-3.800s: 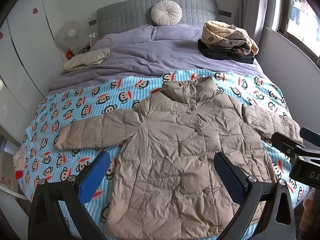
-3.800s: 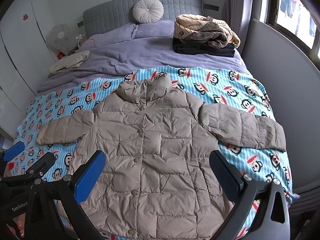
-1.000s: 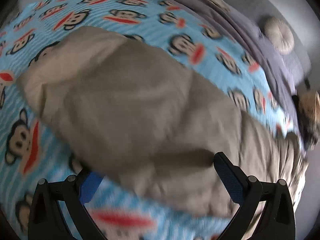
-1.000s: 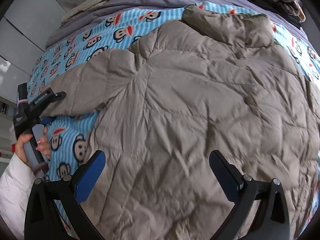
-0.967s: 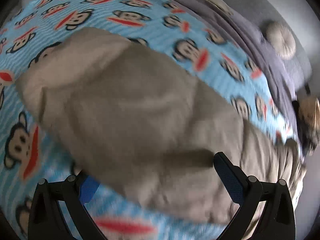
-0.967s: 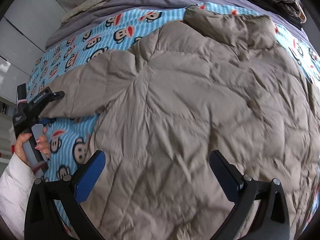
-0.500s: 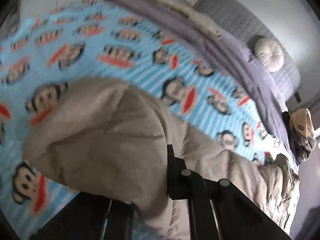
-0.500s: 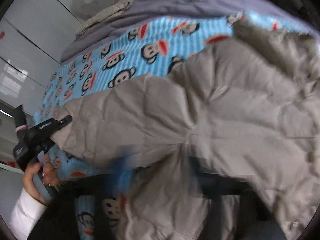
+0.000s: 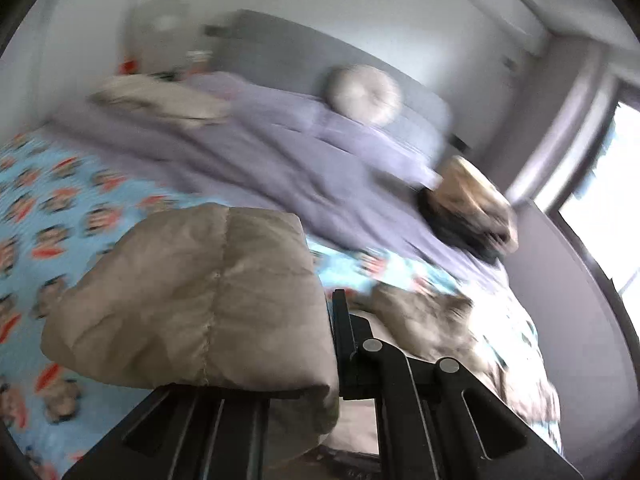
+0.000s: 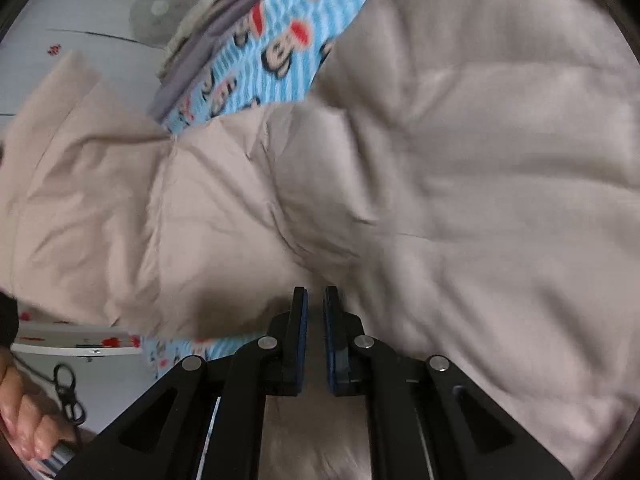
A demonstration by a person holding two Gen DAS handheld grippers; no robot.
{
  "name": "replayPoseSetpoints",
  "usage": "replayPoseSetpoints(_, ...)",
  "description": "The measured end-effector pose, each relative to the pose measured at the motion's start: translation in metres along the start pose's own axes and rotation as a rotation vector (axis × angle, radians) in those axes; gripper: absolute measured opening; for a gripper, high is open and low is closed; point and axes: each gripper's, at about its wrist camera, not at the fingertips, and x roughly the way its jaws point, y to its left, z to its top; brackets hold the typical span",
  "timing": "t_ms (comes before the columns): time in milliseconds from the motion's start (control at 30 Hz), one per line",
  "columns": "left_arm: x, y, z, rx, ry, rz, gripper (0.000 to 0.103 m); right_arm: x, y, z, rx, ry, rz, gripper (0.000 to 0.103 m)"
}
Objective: Fold large clothes
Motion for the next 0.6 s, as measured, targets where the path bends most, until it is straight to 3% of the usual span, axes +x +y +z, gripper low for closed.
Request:
replayPoseSetpoints(67,0.023,-0.04,-0.01,0.075,0.044,-0.01,0.011,-0.031,-0.016,-0.008,0.005,-0.021,-0.019,0.008)
replayPoseSetpoints(200,0.092,-0.118,-0.05,0.203,0.205,-0.069,0.011,-0.109,-0.06,-0.024,0.03,-0.126,-0.124,0.008)
replayPoseSetpoints(333,0.153,-0.173,-0.109,0.401,0.336,0.033,0.011,-0.18,-0.11,-0.044,0.088,-0.233,-0.225,0.008)
replayPoseSetpoints(467,0.172,-0.191,-0.155,0.548,0.395,0.159,0.012,-0.21,-0.139,-0.056,0.134,-0.278,-0.287,0.008)
replayPoseSetpoints(533,0.174,-0.192,-0.16,0.563,0.409,0.164,0.032,-0.215,-0.148,-0.063,0.151,-0.281,-0.294,0.008)
replayPoseSetpoints(567,0.174,-0.193,-0.164,0.564,0.411,0.158,0.07,-0.212,-0.147,-0.062,0.152,-0.281,-0.297,0.01)
replayPoseSetpoints(600,0.168,-0.192,-0.162,0.562,0.388,0.162,0.096,-0.211,-0.148,-0.059,0.151,-0.28,-0.3,0.01)
